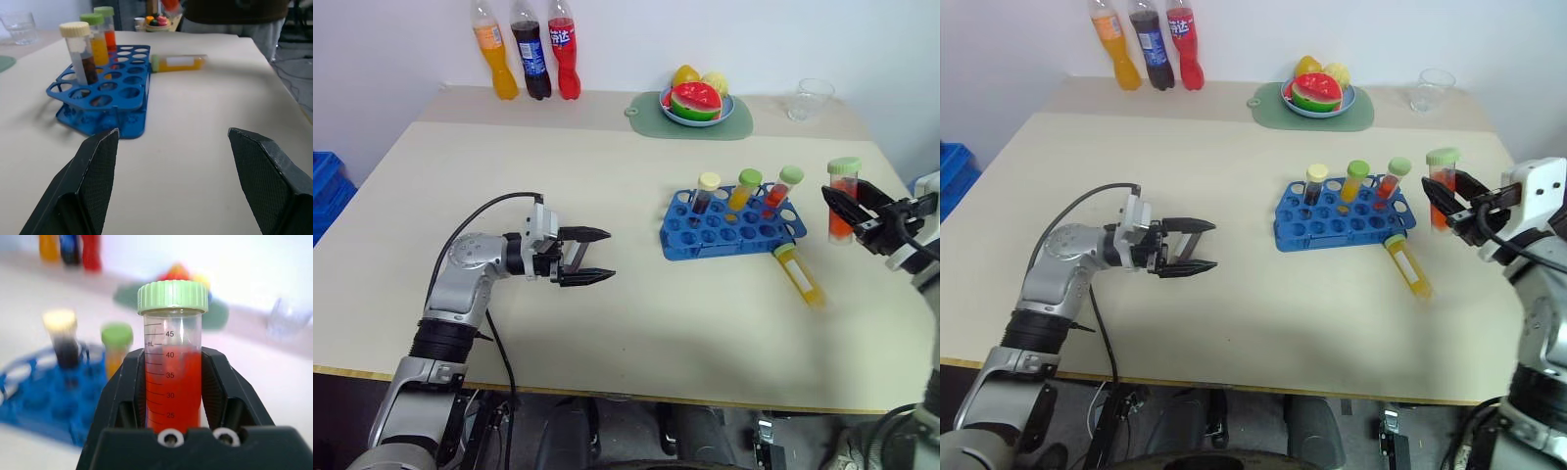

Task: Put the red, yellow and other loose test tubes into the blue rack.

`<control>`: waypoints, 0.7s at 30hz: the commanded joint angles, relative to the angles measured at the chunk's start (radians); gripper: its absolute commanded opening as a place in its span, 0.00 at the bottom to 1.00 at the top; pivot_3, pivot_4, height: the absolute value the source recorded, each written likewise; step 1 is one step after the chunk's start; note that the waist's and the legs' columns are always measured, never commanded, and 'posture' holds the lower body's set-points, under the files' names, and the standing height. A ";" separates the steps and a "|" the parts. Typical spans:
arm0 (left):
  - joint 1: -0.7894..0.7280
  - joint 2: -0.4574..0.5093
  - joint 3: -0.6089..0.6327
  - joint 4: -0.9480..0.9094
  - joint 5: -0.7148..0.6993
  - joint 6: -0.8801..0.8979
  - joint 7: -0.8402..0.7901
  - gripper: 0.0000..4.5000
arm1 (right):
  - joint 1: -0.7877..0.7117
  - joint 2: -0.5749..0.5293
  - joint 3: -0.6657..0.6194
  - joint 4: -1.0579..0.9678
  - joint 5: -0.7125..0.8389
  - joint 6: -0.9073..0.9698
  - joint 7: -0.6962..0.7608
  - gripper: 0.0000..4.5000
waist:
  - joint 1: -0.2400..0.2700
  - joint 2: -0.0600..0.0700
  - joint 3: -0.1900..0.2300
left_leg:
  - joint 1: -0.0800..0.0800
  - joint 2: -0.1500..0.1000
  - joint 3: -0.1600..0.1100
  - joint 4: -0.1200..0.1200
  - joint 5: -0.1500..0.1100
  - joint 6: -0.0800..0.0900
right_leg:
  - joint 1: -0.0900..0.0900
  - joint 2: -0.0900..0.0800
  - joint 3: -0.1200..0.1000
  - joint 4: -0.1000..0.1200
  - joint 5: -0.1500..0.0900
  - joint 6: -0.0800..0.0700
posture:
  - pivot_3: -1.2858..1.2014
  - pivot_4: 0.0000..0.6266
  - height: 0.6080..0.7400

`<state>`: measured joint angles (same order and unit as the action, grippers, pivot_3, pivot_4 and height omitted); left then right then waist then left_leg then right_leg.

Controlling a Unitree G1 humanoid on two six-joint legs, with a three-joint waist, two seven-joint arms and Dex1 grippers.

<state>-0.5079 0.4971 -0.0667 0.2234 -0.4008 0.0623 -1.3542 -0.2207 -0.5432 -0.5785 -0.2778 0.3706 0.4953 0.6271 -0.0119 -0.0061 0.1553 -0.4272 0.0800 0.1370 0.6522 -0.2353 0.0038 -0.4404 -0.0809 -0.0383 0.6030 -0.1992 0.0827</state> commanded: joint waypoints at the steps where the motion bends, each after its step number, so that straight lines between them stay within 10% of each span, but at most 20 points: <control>1: -0.026 -0.006 0.000 0.017 0.007 -0.023 -0.003 0.82 | 0.021 0.077 0.020 -0.015 -0.043 -0.192 -0.082 0.36 | 0.000 0.000 0.000 | 0.000 0.000 0.000 0.000 0.000 0.000 | 0.000 0.000 0.000 0.000 0.000 0.000 | 0.52 0.24 1.00; 21: 0.000 0.017 0.034 0.004 -0.001 -0.016 0.024 0.82 | -0.131 0.206 0.204 0.609 -0.167 -0.802 -0.247 0.36 | -0.009 0.000 0.000 | 0.002 0.000 0.000 0.000 0.000 0.000 | -0.001 0.000 0.000 0.009 -0.003 0.002 | 0.52 0.24 1.00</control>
<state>-0.5127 0.5014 -0.0591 0.2641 -0.3925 0.0520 -1.3362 -0.3377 -0.3313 -0.3769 0.3120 0.1999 -0.2712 0.3874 -0.0207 -0.0060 0.1553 -0.4249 0.0799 0.1366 0.6526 -0.2352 0.0037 -0.4415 -0.0812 -0.0381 0.6122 -0.2025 0.0843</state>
